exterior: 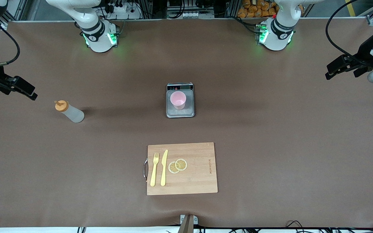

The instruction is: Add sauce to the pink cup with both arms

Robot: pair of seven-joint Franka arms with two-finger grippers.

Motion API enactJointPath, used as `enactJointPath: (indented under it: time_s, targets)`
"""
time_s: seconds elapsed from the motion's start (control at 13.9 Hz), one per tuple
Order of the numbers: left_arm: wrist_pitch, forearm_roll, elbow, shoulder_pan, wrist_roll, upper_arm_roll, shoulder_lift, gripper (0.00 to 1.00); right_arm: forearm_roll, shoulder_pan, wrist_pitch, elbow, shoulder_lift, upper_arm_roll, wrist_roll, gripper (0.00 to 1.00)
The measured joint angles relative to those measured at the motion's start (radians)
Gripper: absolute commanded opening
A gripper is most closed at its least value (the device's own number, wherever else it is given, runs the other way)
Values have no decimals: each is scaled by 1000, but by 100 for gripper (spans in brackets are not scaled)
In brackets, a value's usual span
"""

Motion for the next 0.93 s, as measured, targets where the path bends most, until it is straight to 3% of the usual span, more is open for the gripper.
enactJointPath:
  time_s: [0.93]
  targets:
    - [1,15,25,-16,4,-10,0,100,-38,14,2,-2,1,1,-1,100]
